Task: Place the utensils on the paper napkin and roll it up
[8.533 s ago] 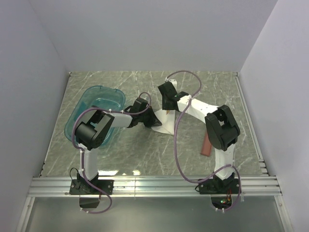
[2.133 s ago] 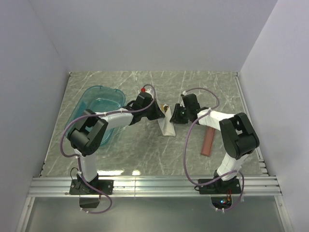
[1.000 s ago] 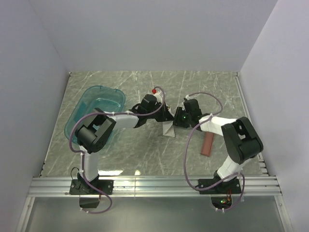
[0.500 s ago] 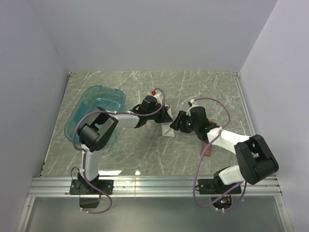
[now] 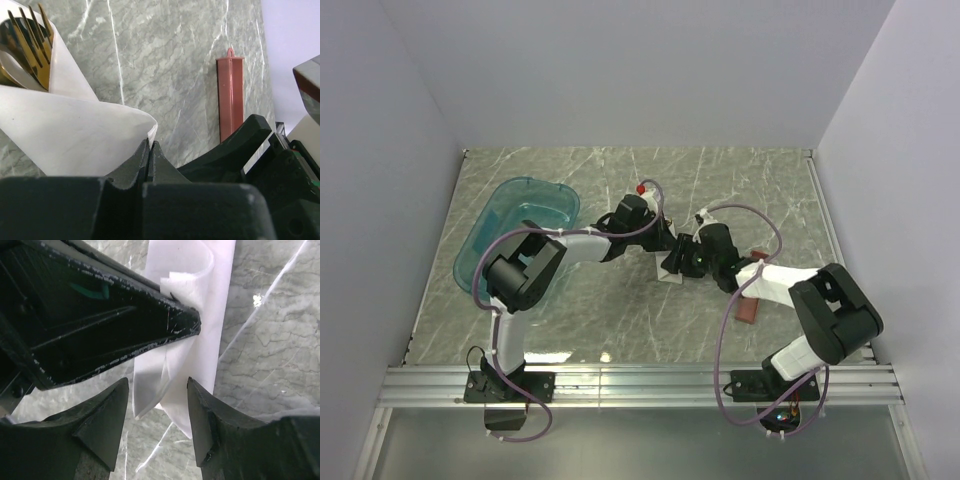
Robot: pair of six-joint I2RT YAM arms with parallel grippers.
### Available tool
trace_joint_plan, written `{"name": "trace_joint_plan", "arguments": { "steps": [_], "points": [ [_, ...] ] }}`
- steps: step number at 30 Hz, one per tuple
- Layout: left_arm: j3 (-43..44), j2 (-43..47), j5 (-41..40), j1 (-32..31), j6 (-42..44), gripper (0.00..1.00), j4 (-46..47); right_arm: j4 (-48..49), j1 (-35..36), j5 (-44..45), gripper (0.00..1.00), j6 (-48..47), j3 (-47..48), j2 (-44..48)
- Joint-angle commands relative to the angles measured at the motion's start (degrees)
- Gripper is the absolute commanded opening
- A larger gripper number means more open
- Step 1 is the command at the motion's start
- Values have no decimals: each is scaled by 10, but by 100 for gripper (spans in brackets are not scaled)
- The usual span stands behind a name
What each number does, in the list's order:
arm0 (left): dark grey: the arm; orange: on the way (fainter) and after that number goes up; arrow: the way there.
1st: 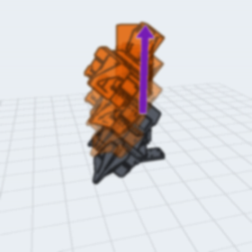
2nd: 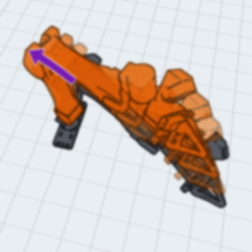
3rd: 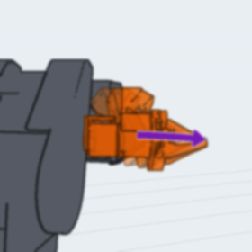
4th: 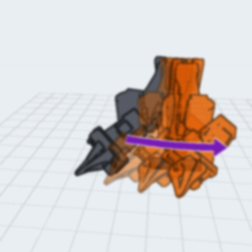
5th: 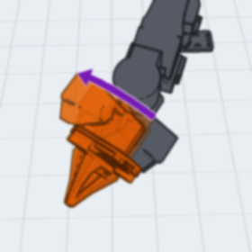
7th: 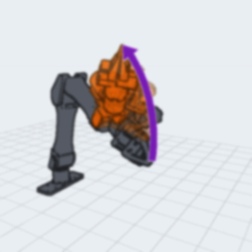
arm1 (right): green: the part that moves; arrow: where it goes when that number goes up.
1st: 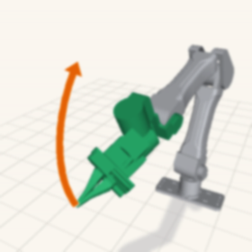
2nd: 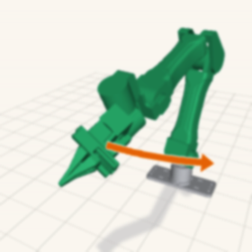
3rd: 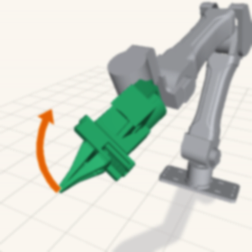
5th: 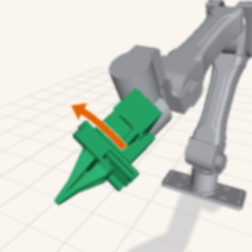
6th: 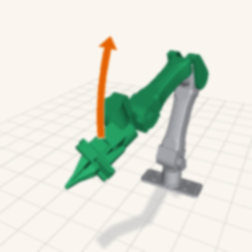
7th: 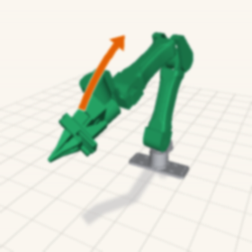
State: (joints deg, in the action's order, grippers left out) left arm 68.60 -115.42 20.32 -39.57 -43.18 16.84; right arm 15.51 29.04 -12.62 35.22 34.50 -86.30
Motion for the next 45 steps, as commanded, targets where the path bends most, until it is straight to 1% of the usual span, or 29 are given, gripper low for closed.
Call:
{"name": "trace_joint_plan", "arguments": {
  "steps": [1, 4, 5, 6, 7, 8, 9, 11, 12, 14, 15, 16, 18, 19, 22, 27, 32, 37, 40, 45],
  "points": [
    [22, -8, 22, 0, -6, 1, 26, 29, 9, 45, 57, 9, 21, -7],
    [28, -15, 25, 0, -9, 1, 24, 24, 10, 79, 53, 15, 25, -13],
    [28, -17, 26, -1, -9, 1, 24, 25, 9, 88, 50, 16, 22, -11],
    [27, -17, 26, 0, -9, 1, 26, 32, 10, 99, 38, 20, 13, -8],
    [27, -17, 24, -1, -8, 1, 24, 36, 9, 121, 30, 23, 7, -3],
    [28, -15, 24, -1, -6, 0, 23, 40, 9, 124, 23, 30, 0, -1],
    [28, -14, 23, 0, -7, 1, 22, 56, 9, 124, 13, 32, -11, -1],
    [33, -9, 20, -1, -2, 1, 17, 70, 10, 124, 4, 43, -21, -8],
    [36, -7, 17, 0, -1, 4, 13, 84, 8, 125, 0, 49, -30, -10],
    [50, -1, 3, 1, 7, 14, -13, 98, 10, 138, 0, 65, -43, -8],
    [56, 2, -4, 1, 11, 25, -23, 104, 9, 140, 0, 69, -50, -8],
    [60, 6, -11, 5, 16, 34, -33, 106, 8, 143, 0, 71, -54, -5],
    [60, 22, -27, 12, 20, 44, -47, 107, 6, 149, 0, 80, -63, -3],
    [60, 27, -32, 21, 20, 46, -52, 110, 6, 148, 0, 84, -67, 1],
    [48, 47, -44, 41, 21, 48, -61, 116, 0, 153, 0, 96, -75, 3],
    [30, 55, -67, 45, 28, 49, -83, 126, -6, 150, 0, 120, -86, -2],
    [-8, 53, -62, 44, 17, 50, -62, 131, -14, 147, 0, 136, -94, -12],
    [-55, 56, -29, 43, 14, 52, -13, 118, -21, 153, 0, 142, -100, -11],
    [-59, 57, -5, 43, 9, 52, 18, 123, -21, 149, 0, 149, -104, -17],
    [-26, 31, 15, 44, 1, 56, -14, 121, -21, 142, 0, 150, -103, -29]
  ]
}}
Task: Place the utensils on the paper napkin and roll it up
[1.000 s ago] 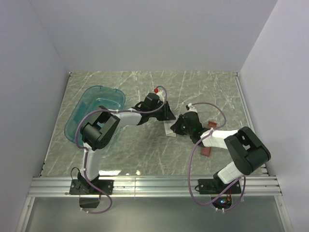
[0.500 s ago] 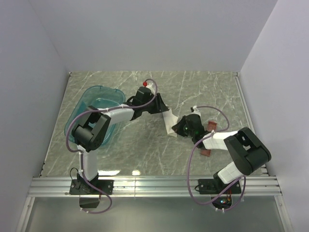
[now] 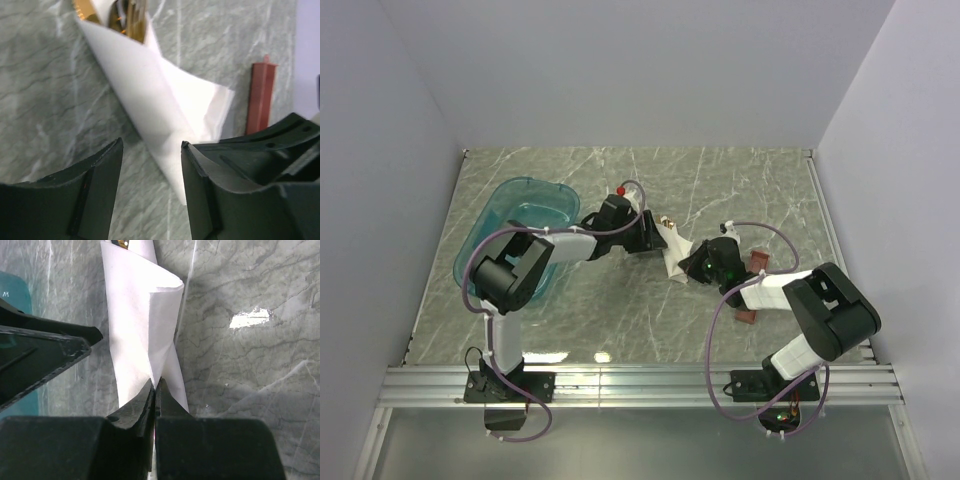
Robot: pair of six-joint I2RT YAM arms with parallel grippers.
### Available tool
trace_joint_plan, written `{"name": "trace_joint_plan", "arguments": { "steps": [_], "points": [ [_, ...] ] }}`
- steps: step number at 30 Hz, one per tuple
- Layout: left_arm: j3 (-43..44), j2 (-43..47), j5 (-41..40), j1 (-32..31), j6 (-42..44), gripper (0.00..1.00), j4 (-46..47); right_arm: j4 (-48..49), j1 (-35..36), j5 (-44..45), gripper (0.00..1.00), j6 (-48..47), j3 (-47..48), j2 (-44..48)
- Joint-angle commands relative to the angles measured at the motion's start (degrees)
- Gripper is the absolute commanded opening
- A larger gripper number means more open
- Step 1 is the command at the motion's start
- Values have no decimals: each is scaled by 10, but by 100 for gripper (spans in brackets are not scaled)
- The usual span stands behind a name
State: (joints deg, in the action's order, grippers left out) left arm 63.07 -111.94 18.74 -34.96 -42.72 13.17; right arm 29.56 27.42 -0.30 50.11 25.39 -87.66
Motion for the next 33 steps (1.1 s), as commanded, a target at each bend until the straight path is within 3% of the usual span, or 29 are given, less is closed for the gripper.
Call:
{"name": "trace_joint_plan", "arguments": {
  "steps": [1, 10, 13, 17, 33],
  "points": [
    [33, -9, 35, -3, -10, 56, 22, -20, -5, 19, 0, 1, -14, -15],
    [21, -4, 22, -9, -10, 57, 28, -20, -4, 7, 0, -11, -21, -1],
    [21, 23, 16, -10, -7, 56, 33, -22, -4, 5, 4, -12, -17, -1],
    [43, 39, 22, -14, 2, 55, 26, -29, -4, 5, 18, -14, -17, 14],
    [104, -64, 52, -24, -18, 49, 36, -93, -4, 60, 21, -23, 26, 50]
  ]
}}
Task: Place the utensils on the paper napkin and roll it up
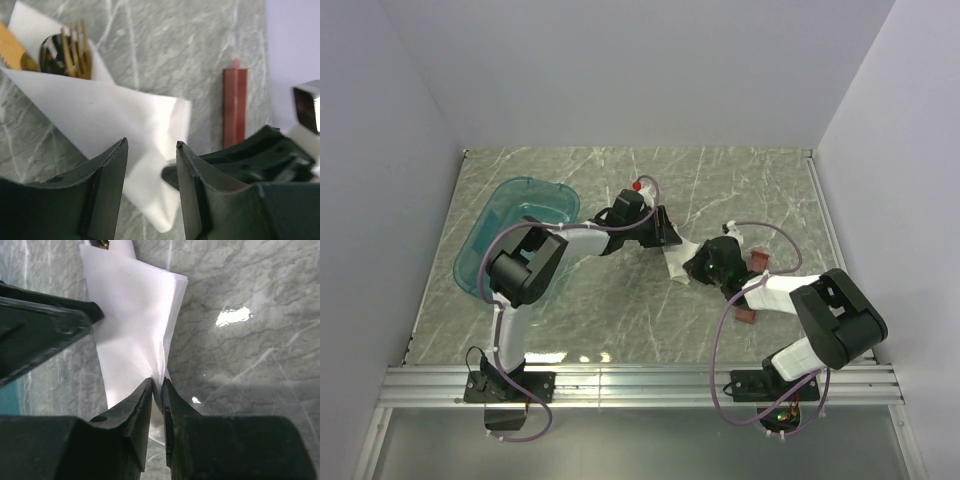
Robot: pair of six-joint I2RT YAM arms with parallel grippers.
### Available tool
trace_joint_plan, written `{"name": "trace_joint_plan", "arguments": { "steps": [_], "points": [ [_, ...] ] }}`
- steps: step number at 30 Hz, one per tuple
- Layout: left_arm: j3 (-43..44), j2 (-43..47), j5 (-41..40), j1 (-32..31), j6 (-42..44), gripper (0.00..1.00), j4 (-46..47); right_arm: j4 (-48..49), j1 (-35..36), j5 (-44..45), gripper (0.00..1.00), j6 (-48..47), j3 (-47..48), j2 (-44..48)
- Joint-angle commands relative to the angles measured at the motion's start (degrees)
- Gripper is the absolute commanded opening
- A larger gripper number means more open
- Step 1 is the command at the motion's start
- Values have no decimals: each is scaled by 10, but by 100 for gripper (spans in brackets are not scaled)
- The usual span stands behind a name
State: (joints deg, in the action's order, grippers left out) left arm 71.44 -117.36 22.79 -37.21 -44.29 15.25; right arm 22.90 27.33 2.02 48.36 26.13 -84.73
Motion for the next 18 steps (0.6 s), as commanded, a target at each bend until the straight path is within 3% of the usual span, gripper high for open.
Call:
{"name": "trace_joint_plan", "arguments": {
  "steps": [1, 14, 18],
  "points": [
    [21, -15, 12, -1, -2, 49, 15, -34, -3, 39, 22, -6, 22, 21],
    [18, -30, 6, -4, -2, 47, 18, -218, -3, 133, 29, -27, 87, 112],
    [19, -32, 6, -5, -5, 47, 19, -198, -3, 105, 28, -52, 111, 113]
  ]
}}
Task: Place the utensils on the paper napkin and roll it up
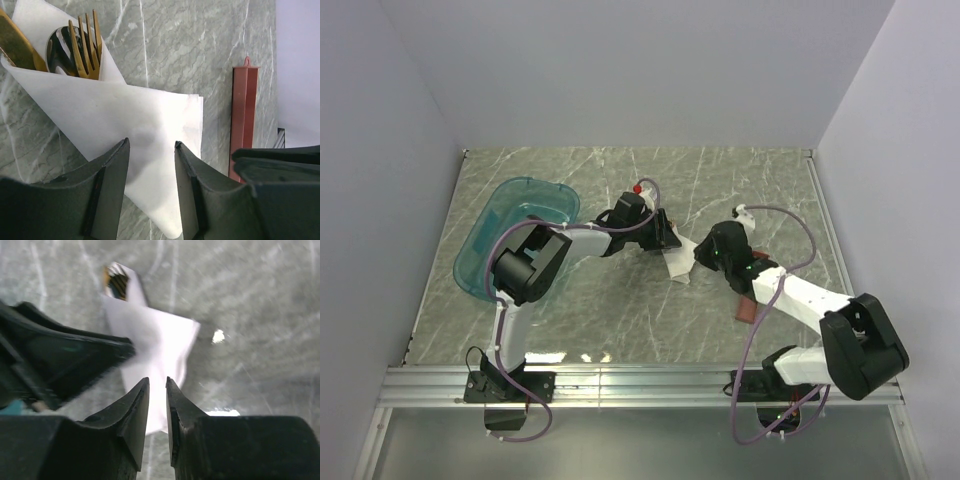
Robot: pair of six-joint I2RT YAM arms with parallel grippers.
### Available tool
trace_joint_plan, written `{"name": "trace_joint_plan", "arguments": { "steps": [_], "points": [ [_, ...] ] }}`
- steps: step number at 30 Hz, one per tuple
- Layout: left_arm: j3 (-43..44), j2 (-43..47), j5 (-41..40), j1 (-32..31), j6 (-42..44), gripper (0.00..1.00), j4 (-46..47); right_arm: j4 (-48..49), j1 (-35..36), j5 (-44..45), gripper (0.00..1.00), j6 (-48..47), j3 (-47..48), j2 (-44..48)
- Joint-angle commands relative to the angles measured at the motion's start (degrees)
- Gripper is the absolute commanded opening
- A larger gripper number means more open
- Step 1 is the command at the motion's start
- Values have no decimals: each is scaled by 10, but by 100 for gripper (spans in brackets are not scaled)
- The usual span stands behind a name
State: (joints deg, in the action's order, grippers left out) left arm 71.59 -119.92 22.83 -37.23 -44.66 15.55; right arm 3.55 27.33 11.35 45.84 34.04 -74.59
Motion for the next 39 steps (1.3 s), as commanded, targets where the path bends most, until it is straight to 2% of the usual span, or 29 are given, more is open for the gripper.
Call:
{"name": "trace_joint_plan", "arguments": {
  "steps": [1, 13, 19, 23, 27, 30, 35, 39],
  "points": [
    [19, -8, 6, -5, -2, 46, 15, -2, -3, -4, 27, -30, 44, 4],
    [13, -4, -2, -4, -13, 46, 12, 76, -3, -41, 21, -13, 46, -159],
    [5, 28, -6, 0, -18, 49, 4, 110, 4, -67, 19, -13, -3, -155],
    [-7, 70, -12, 12, -23, 50, 2, 143, 26, -88, 20, -23, -2, -157],
    [-22, 113, -77, 27, -24, 57, -58, 138, 48, -85, 19, -18, 9, -168],
    [-35, 124, -117, 37, -14, 58, -127, 146, 54, -86, 19, -10, 5, -173],
    [-86, 124, -87, 44, 25, 65, -120, 155, 57, -78, 18, 1, -6, -191],
    [-59, 81, -56, 44, 66, 66, -153, 156, 57, -70, 17, 10, -13, -190]
  ]
}}
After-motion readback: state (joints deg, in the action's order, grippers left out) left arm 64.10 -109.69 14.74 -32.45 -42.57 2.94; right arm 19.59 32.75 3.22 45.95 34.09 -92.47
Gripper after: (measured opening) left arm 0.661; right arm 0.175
